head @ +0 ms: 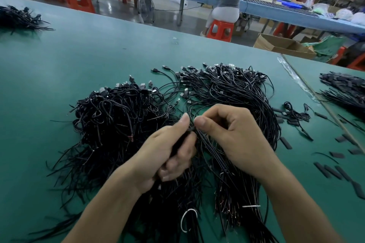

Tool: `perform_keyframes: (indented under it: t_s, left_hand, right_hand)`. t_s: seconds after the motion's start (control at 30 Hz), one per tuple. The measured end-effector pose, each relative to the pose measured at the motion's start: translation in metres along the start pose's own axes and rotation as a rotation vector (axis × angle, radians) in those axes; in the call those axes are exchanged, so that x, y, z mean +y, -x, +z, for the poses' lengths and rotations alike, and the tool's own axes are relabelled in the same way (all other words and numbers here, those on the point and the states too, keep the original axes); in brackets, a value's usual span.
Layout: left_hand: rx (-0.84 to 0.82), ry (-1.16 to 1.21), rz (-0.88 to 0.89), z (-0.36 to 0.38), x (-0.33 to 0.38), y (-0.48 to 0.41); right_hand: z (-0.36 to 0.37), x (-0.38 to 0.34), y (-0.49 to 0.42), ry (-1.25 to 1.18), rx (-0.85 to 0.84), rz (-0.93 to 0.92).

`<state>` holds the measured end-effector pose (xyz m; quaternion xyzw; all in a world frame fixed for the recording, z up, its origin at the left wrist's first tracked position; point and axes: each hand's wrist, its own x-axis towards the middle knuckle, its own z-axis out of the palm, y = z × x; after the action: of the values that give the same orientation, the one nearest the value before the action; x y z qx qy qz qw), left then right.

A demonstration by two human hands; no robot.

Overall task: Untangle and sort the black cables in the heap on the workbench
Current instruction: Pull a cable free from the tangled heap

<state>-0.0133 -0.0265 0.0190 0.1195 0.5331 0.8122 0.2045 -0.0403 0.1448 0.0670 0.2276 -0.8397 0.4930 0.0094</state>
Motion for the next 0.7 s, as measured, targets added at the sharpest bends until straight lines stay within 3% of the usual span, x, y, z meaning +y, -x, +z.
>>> perform_keyframes:
  t_s: [0.1,0.2,0.3,0.4,0.53,0.7]
  left_hand:
    - [-0.147,0.382,0.103,-0.008,0.010,0.003]
    - [-0.018,0.607,0.247,-0.006,0.013,-0.003]
    - [0.350,0.235,0.434,-0.008,0.003,-0.012]
    - [0.507,-0.382,0.528,-0.014,-0.009,-0.015]
    - [0.350,-0.587,0.325,-0.011,-0.011,-0.013]
    - [0.153,-0.532,0.000,0.002,0.000,-0.003]
  right_hand:
    - [0.010,0.000,0.004,-0.028,-0.032,0.079]
    - [0.022,-0.004,0.010,0.128,-0.214,0.090]
    - [0.027,-0.008,0.015,0.311,-0.384,0.080]
    - [0.023,-0.014,0.017,0.348,-0.466,0.091]
    - [0.012,-0.017,0.013,0.327,-0.401,0.023]
    - [-0.005,-0.014,0.008,0.089,-0.303,-0.030]
